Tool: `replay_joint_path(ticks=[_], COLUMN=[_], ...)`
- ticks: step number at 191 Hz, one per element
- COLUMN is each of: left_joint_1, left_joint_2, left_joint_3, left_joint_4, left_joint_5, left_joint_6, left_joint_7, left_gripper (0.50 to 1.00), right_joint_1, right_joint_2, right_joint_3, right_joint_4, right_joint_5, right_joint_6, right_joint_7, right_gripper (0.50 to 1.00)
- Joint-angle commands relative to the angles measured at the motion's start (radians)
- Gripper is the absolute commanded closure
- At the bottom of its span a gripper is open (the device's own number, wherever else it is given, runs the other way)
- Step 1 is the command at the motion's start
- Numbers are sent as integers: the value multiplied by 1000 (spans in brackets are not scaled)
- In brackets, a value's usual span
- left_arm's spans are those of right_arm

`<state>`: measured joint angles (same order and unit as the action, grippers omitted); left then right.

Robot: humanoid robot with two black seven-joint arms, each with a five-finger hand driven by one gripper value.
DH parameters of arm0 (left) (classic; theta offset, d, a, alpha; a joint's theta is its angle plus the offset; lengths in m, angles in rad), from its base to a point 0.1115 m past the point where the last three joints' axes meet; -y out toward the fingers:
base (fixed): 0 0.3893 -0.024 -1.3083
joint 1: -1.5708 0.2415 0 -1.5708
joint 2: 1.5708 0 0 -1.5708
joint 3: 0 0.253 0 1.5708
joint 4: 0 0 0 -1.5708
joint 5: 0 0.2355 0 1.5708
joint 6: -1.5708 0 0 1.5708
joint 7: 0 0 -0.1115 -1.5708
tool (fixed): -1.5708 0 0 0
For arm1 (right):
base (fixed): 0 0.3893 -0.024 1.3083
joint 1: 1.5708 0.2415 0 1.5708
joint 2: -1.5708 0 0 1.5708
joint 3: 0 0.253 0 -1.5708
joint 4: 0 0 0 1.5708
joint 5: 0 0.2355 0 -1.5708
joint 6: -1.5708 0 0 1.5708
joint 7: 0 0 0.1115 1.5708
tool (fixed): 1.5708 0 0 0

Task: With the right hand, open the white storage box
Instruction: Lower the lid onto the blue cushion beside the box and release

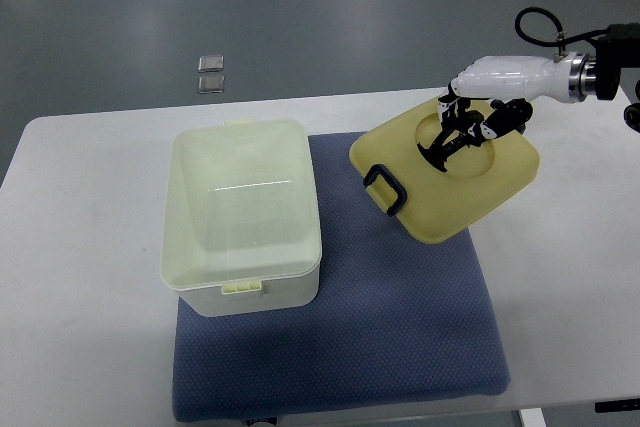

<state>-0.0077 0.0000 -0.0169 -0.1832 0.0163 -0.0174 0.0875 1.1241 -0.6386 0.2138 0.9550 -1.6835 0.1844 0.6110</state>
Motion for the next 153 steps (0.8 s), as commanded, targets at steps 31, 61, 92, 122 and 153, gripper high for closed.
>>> replay_joint_path(ticks=[31,61,92,122,153], left_joint_1=[0,2,2,2,3], left_joint_2=[0,0,0,0,0], left_joint_3=[-3,0,-5,-6,-6], left_joint_4=[-1,-6,-1,-1,-1], left_joint_5=[-1,-1,-1,-1,-1], left_joint_6=[1,1,1,1,1], left_joint_7=[0,0,0,0,0], left_gripper=[500,500,500,500,500], right_joint_1=[-24,-26,-26,-49,-58], right_joint_2=[122,169,212,232,232], right_joint_3=[-1,-1,-11,-14,-22], right_joint_4=[-5,-12,-36,-71,-84], right_joint_5=[-2,-2,-1,-1,-1], right_joint_6=[-3,-5,-39,-60,-56], right_joint_7=[0,0,0,0,0], right_gripper=[1000,1000,1000,884,538])
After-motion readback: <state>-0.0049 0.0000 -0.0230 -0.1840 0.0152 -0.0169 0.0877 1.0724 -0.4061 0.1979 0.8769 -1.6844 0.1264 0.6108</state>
